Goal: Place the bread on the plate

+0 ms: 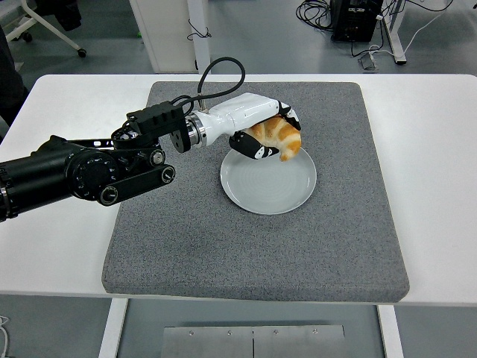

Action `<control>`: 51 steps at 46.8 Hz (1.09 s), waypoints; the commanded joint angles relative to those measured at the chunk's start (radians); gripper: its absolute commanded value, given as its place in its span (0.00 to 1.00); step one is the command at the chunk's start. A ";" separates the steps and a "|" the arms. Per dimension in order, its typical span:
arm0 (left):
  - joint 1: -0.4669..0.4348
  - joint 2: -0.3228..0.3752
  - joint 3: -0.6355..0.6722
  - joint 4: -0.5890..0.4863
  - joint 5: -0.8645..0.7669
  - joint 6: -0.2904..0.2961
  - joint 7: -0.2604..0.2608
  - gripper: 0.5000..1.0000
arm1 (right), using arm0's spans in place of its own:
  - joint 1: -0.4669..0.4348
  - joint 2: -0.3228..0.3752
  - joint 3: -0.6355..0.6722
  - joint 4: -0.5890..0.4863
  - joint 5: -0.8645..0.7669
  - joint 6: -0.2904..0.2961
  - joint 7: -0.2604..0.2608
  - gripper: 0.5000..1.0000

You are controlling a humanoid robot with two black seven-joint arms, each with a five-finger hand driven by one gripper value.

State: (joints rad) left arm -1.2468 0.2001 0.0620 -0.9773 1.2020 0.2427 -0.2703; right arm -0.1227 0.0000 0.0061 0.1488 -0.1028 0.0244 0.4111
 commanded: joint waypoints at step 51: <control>0.058 -0.096 0.151 0.095 -0.001 0.093 -0.003 0.15 | 0.000 0.000 0.000 0.000 0.000 0.000 0.000 1.00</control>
State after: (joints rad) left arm -1.1890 0.1070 0.2133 -0.8866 1.2011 0.3364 -0.2733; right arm -0.1228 0.0000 0.0061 0.1488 -0.1028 0.0244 0.4111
